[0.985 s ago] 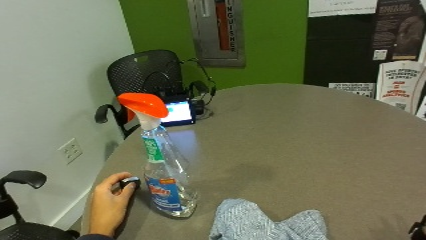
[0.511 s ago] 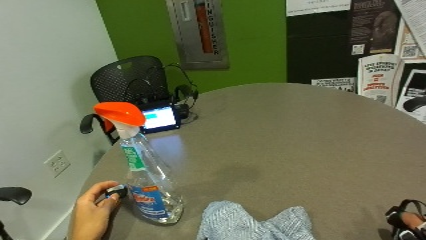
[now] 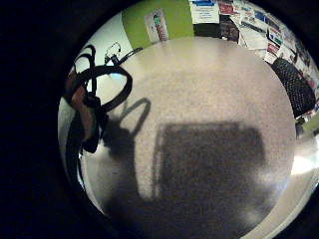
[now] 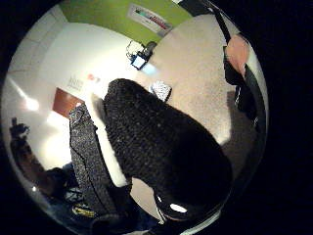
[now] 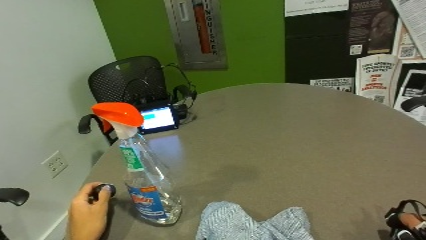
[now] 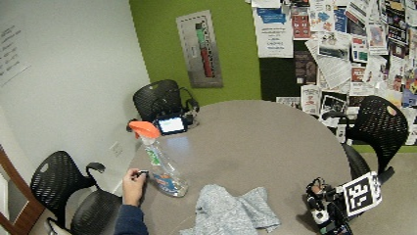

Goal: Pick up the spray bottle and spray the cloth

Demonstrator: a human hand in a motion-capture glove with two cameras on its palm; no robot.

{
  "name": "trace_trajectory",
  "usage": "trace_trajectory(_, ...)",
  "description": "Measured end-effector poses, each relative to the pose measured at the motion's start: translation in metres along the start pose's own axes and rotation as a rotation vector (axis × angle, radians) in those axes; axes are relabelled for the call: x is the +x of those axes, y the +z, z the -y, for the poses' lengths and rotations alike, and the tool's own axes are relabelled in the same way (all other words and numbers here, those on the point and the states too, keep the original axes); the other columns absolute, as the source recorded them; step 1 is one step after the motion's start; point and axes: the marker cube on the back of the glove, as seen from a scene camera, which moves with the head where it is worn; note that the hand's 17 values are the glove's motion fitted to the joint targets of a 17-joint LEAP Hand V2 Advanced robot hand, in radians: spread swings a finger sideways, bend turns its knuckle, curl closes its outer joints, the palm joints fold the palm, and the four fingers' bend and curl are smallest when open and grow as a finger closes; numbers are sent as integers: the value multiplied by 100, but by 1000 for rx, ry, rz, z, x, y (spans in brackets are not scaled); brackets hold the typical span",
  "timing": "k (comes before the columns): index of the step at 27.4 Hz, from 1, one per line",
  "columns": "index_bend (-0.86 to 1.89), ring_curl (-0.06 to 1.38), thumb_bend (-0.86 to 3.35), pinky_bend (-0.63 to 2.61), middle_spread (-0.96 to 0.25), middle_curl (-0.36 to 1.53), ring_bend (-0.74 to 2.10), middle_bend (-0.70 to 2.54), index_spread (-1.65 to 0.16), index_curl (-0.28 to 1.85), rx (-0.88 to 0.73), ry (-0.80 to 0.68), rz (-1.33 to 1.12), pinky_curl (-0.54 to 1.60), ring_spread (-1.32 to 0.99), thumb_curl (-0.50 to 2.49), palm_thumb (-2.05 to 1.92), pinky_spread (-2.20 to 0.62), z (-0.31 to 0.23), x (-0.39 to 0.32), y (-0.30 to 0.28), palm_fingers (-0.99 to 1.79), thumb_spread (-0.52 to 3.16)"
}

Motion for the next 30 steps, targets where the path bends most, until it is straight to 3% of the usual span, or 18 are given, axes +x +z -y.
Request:
trace_trajectory(21,11,48,-2,63,-7,51,65,49,-21,30,-10,20,23,47,-14,21,6,-28,-12,2,6,123,123)
trace_trajectory(30,12,48,-1,63,-7,51,66,50,-21,30,-78,143,25,47,-14,21,7,-27,-51,1,28,123,123)
